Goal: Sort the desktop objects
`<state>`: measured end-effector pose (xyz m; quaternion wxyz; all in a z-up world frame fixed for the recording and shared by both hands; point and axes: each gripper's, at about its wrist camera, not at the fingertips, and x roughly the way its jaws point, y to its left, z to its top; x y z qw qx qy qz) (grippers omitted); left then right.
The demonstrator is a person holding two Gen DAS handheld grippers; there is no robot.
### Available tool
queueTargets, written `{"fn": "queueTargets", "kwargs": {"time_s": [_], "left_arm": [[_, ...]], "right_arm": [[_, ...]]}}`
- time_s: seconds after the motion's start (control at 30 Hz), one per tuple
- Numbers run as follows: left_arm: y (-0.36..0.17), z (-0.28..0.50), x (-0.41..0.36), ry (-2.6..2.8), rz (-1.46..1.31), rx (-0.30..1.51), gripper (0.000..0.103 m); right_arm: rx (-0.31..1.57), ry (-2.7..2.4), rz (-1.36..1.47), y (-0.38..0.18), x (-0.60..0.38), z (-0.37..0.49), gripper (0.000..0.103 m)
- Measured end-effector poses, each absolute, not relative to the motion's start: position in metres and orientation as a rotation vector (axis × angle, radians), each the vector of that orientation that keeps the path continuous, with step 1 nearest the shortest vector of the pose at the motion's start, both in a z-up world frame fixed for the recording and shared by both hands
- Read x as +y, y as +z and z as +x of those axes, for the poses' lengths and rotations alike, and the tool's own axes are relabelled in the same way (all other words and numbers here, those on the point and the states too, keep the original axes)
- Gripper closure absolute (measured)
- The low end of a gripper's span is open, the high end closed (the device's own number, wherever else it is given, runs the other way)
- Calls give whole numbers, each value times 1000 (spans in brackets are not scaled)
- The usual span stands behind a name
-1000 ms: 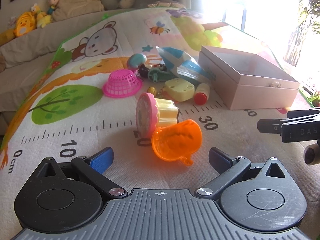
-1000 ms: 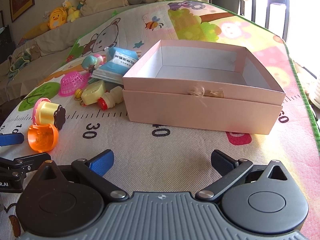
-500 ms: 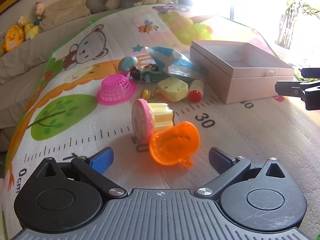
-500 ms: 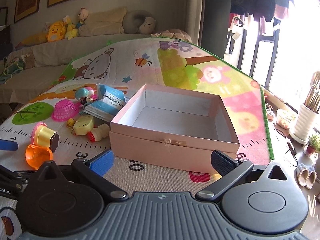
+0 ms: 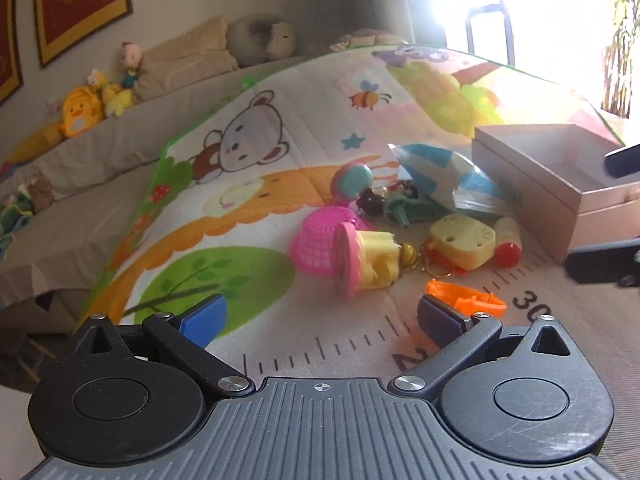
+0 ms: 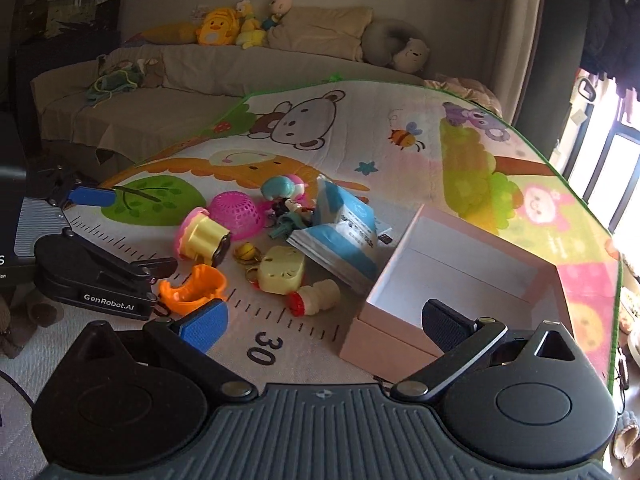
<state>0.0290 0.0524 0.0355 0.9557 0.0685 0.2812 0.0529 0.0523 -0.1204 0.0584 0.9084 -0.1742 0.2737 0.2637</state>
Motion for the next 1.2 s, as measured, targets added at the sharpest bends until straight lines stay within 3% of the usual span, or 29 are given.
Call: {"fn": "queueTargets", "kwargs": {"time_s": [0.17, 0.27, 0.43, 0.47, 0.57, 0.63, 0.9, 1.0, 1.07, 1.2], "left_arm": [[36, 16, 84, 184, 37, 576, 0], [36, 11, 111, 166, -111, 611, 0], [39, 1, 126, 197, -141, 559, 0], [39, 2, 127, 201, -149, 564, 0], [38, 5, 127, 217, -155, 581, 0], [38, 5, 123, 210, -151, 584, 0], [38, 7, 85, 77, -93, 614, 0], [34, 7, 57, -42, -39, 640, 0], [28, 7, 37, -112, 17, 665, 0], [11, 10, 4, -123, 127, 717, 0]], "right_arm": [[626, 610, -416, 34, -73, 85, 1], [626, 545, -429, 24, -59, 100, 15], [656, 504, -404, 14, -52, 125, 24], [673, 510, -385, 14, -52, 129, 28], [752, 578, -302, 17, -58, 132, 63], [787, 660, -266, 20, -66, 120, 65], [758, 635, -336, 22, -131, 53, 62], [738, 556, -255, 29, -172, 45, 43], [726, 506, -210, 31, -196, 41, 22], [743, 430, -148, 19, -224, 42, 17]]}}
